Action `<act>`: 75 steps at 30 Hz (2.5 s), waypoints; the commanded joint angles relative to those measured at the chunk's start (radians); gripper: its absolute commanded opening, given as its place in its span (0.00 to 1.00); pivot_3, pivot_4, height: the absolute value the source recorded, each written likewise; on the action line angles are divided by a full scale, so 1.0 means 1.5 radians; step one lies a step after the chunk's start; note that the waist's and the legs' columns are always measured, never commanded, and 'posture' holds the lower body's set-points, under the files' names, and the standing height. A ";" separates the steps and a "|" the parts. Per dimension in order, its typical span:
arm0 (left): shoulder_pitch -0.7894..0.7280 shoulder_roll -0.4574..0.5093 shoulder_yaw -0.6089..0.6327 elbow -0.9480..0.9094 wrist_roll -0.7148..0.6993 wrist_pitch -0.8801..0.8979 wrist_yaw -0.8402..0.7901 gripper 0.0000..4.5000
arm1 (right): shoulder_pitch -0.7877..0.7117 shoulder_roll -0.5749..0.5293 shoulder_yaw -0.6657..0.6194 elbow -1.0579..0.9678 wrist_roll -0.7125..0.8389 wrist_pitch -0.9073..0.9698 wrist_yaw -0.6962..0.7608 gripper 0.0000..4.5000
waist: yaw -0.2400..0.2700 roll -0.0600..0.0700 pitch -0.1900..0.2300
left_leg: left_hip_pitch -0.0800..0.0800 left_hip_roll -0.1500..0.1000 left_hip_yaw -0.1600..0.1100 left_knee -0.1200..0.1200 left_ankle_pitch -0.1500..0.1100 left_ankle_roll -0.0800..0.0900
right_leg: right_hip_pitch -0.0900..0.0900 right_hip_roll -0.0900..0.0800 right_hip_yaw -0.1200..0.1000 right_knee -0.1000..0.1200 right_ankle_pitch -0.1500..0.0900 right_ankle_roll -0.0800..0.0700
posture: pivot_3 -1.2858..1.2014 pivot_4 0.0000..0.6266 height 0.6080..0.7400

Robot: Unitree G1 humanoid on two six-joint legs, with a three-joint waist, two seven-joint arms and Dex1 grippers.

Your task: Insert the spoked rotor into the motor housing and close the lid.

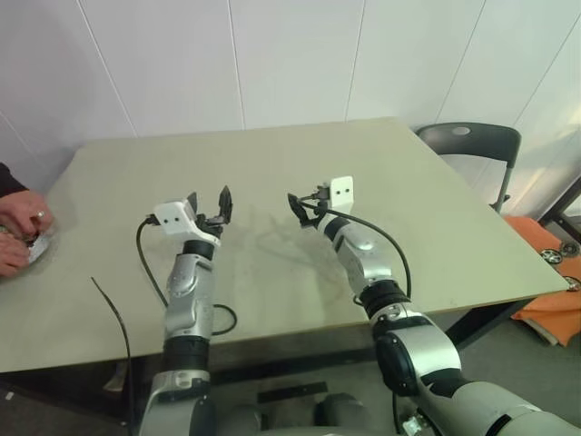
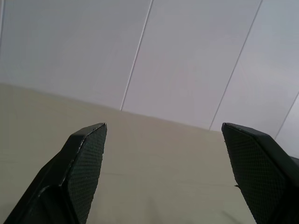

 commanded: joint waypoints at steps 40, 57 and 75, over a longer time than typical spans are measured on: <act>0.102 0.039 0.007 -0.198 -0.010 0.099 0.045 0.93 | 0.053 -0.061 -0.003 -0.137 -0.015 0.056 -0.035 0.99 | 0.004 0.000 0.000 | 0.000 0.000 0.001 -0.007 0.000 0.000 | -0.001 -0.001 0.000 -0.007 0.000 0.000 | 0.52 0.00 1.00; 0.077 0.037 0.000 -0.186 -0.009 0.094 0.041 0.93 | 0.035 -0.063 -0.003 -0.123 -0.014 0.053 -0.034 0.99 | 0.003 0.000 0.000 | 0.000 0.000 0.001 -0.007 0.000 0.000 | -0.001 -0.001 0.000 -0.007 0.000 0.000 | 0.52 0.00 1.00; 0.068 0.037 0.015 -0.183 -0.013 0.087 0.051 0.93 | 0.010 -0.059 -0.002 -0.088 -0.016 0.041 -0.032 0.99 | 0.003 0.000 0.000 | 0.000 0.000 0.001 -0.007 0.000 0.000 | 0.000 -0.001 0.000 -0.007 0.000 0.000 | 0.52 0.00 1.00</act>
